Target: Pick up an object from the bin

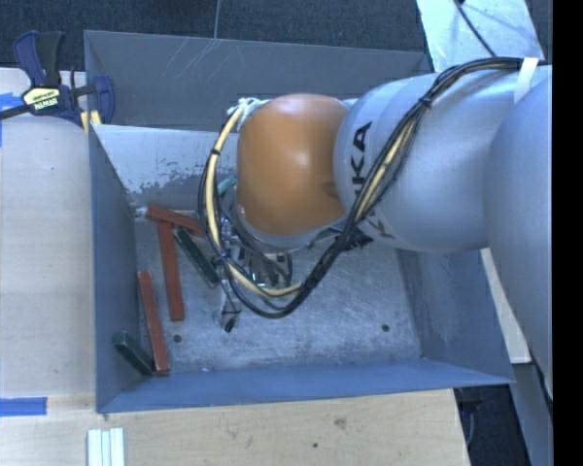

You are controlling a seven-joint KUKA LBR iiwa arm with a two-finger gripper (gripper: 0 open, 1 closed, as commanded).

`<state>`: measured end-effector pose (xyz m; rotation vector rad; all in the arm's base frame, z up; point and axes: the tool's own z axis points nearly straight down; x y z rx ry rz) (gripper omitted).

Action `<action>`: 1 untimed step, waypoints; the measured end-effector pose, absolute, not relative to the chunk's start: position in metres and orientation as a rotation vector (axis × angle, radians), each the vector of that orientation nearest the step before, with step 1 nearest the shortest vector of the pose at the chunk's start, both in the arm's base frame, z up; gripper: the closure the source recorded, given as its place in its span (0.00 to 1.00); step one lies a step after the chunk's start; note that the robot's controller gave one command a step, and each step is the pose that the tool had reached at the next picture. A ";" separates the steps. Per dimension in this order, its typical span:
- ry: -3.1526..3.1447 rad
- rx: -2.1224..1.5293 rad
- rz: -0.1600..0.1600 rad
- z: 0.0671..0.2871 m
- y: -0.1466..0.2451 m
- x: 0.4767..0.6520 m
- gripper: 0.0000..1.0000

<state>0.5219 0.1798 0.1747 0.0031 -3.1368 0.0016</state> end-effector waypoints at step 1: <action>-3.084 -0.587 0.002 0.089 0.187 0.519 0.00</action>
Offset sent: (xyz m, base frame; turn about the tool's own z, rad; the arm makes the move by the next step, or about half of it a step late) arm -0.0022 0.0078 -0.0844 0.3794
